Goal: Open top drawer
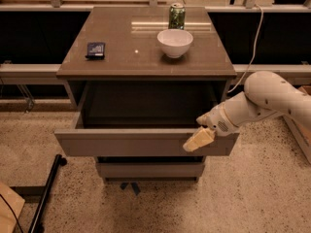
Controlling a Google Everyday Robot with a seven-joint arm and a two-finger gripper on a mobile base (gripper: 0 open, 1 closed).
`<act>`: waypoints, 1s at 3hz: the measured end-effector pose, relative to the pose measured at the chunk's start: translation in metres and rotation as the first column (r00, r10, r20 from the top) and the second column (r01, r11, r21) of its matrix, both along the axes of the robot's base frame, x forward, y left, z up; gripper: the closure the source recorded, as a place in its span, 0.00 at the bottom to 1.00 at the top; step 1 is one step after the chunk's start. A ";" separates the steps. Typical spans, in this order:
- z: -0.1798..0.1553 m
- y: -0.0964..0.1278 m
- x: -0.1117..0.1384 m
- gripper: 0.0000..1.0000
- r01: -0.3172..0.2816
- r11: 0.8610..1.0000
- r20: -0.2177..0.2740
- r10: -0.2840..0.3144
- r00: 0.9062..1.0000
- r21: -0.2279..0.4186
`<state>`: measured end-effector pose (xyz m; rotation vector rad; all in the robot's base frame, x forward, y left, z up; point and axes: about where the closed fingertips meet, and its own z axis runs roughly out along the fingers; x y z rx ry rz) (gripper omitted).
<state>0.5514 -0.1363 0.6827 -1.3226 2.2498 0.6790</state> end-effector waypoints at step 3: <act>-0.013 -0.007 -0.042 0.00 0.006 1.000 -0.105 -0.006 0.994 0.002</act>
Offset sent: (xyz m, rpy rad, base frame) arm -0.0303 -0.0054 -0.0105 -0.0181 0.0880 0.0252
